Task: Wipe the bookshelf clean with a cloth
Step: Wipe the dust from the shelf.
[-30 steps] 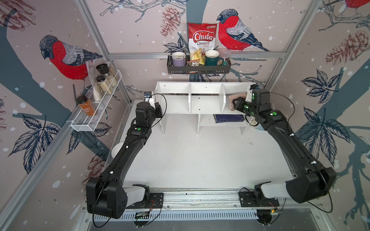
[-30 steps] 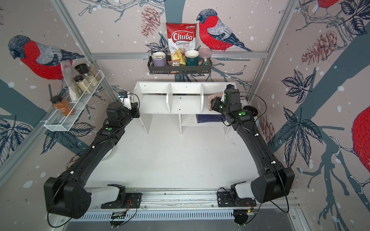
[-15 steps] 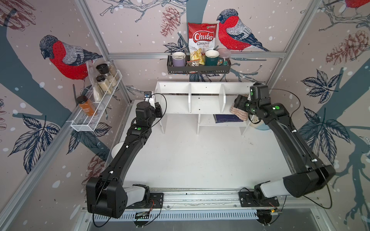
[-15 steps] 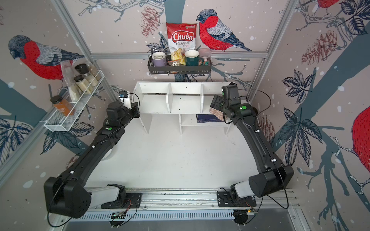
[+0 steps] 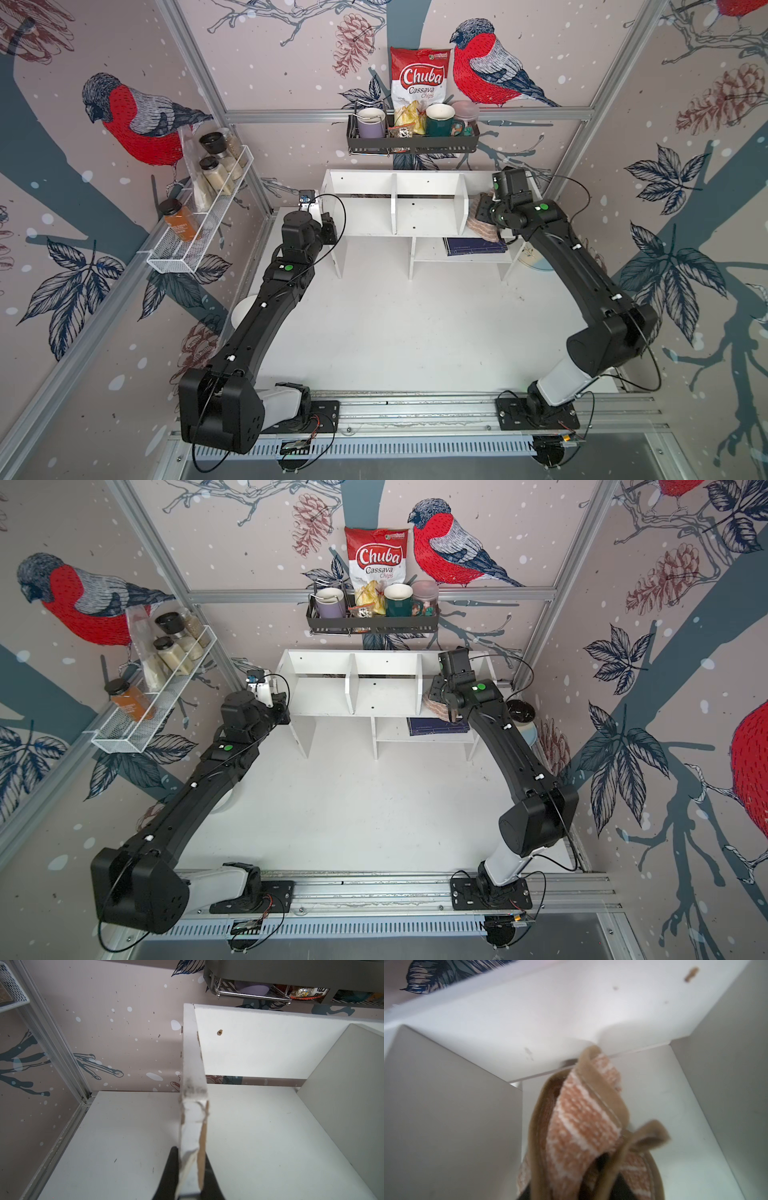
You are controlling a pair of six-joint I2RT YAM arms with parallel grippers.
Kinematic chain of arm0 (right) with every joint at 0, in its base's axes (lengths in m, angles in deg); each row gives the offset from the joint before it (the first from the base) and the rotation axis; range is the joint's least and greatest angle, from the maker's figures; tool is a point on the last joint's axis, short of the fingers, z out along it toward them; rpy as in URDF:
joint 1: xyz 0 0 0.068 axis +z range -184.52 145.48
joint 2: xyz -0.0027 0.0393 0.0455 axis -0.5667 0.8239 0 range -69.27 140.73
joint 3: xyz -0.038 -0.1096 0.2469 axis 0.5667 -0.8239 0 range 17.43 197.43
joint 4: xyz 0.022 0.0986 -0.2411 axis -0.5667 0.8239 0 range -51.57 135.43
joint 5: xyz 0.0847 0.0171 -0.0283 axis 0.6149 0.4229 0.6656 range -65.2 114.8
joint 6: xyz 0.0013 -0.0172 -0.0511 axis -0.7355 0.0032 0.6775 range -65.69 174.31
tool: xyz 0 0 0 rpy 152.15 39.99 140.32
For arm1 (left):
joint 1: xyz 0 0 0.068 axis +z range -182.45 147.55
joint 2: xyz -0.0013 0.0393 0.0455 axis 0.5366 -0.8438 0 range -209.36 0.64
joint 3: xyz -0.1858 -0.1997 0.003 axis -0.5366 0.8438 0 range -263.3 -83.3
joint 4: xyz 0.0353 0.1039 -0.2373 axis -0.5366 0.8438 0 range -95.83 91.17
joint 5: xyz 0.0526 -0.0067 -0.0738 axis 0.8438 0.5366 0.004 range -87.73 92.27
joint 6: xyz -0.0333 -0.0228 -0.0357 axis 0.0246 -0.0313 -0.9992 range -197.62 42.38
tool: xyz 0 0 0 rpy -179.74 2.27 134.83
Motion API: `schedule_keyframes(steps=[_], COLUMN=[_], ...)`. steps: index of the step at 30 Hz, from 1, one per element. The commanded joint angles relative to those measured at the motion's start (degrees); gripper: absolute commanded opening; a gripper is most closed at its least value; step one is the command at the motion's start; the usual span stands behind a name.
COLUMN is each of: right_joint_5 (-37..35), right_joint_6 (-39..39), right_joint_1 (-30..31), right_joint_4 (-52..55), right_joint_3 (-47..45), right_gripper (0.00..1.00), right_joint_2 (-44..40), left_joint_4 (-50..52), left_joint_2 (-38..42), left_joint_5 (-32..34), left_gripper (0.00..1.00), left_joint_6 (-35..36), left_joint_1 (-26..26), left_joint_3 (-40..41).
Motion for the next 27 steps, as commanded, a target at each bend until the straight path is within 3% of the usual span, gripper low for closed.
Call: schedule_keyframes(steps=[1, 5, 9, 17, 24, 26, 27], right_joint_5=[-5.34, -9.34, -8.83, -6.50, -6.89, -6.69, -6.51], right_joint_6=[1.88, 0.85, -0.09, -1.42, -3.76, -4.20, -4.14], right_joint_1=[0.21, 0.62, 3.20, 4.17, -2.32, -4.27, -5.21], right_joint_4=[3.04, 3.01, 0.64, -3.99, -6.01, -6.59, -7.22], right_joint_3=[2.01, -2.22, -7.20, -13.23, -18.20, -20.38, -21.43], right_gripper=[0.77, 0.78, 0.75, 0.63, 0.10, 0.00, 0.00], right_joint_2=[-0.32, -5.50, -9.62, -7.93, -7.02, -8.86, -9.99], left_joint_4=[-0.46, -0.46, -0.42, -0.34, -0.30, -0.25, -0.25], left_joint_2=[0.22, -0.10, -0.46, -0.39, -0.32, -0.29, -0.35], left_joint_5=[-2.83, -2.87, -3.15, -3.09, -2.95, -2.94, -2.94], left_gripper=[0.00, 0.00, 0.00, 0.00, 0.00, 0.00, 0.00], left_joint_6=[-7.66, -7.82, -8.00, -7.91, -7.83, -7.74, -7.80], left_joint_1=[0.15, 0.15, 0.15, 0.15, 0.07, 0.06, 0.07], left_joint_3=[-0.18, -0.32, -0.42, -0.29, -0.25, -0.33, -0.33])
